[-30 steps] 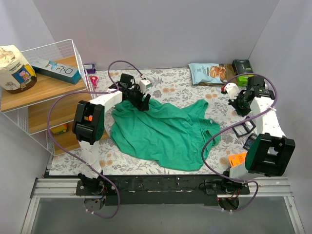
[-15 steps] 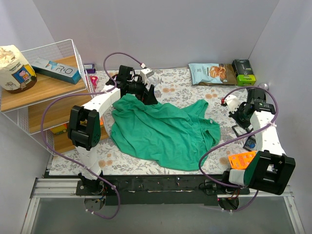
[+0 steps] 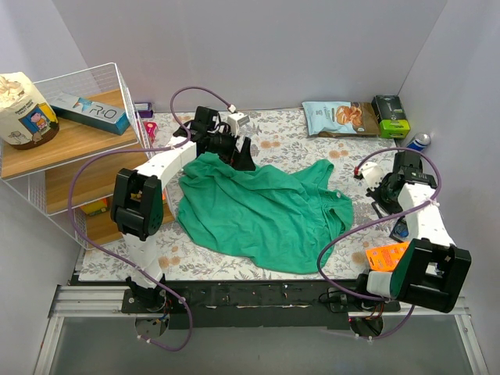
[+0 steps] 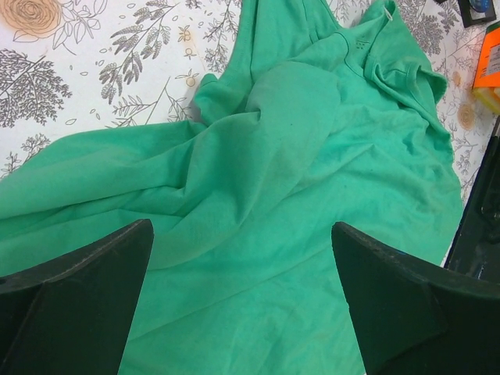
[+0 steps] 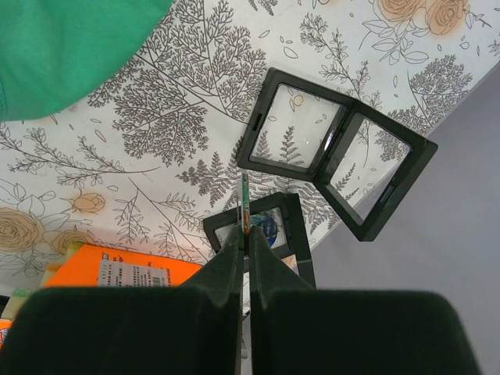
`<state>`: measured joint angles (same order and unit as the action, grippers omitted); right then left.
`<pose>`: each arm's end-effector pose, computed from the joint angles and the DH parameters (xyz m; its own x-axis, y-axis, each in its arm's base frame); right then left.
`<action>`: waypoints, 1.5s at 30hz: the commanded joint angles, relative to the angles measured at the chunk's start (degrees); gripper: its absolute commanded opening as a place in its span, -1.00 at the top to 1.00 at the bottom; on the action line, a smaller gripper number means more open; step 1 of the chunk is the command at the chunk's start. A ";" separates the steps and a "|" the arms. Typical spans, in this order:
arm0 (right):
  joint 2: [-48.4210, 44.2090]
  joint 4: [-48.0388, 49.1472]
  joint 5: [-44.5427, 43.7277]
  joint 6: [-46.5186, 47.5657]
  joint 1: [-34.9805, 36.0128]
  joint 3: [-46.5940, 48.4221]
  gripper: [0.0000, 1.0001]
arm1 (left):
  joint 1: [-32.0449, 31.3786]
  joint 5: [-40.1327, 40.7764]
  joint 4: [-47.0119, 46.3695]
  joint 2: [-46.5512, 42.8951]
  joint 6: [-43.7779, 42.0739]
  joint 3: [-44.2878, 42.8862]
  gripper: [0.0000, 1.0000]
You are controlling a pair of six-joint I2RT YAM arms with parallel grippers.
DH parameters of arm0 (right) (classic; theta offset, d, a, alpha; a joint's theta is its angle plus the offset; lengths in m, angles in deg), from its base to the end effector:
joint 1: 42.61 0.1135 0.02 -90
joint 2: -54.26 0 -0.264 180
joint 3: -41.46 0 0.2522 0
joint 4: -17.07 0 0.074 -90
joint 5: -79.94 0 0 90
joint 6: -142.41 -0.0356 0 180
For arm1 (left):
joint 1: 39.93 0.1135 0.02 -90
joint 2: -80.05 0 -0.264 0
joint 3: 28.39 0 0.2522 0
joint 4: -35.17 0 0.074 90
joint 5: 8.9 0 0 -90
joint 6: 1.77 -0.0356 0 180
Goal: Remove the brooch from the garment
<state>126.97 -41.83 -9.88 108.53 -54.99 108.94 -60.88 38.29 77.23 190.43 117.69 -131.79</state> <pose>0.2349 -0.0515 0.2440 -0.6668 -0.7036 -0.2456 -0.6109 0.7048 -0.3607 0.3910 -0.1756 0.2547 -0.9477 -0.0235 -0.3184 0.2438 0.5906 -0.7692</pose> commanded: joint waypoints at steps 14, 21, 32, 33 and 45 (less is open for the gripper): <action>17.98 2.69 -4.93 1.19 -1.24 14.04 0.97 | -1.55 1.94 0.71 -3.34 -2.56 0.26 -0.96; 22.04 3.49 -7.83 0.84 -1.15 16.07 0.97 | -1.55 1.33 0.97 -2.99 -2.73 0.70 -0.96; 23.97 5.51 -10.56 0.40 -1.07 14.31 0.97 | -1.64 0.62 0.09 -0.79 -0.71 -1.76 -0.96; 24.23 5.42 -10.38 0.31 -1.07 14.23 0.97 | -1.64 0.71 0.01 -0.79 -0.71 -1.76 -0.96; 26.43 5.33 -9.50 -2.24 -0.89 14.14 0.97 | -1.81 1.76 0.53 -1.05 -0.98 -1.14 -0.96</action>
<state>152.49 -37.00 -19.56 107.65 -55.78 122.93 -62.30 39.99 77.66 190.46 117.01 -131.58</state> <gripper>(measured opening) 0.031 0.982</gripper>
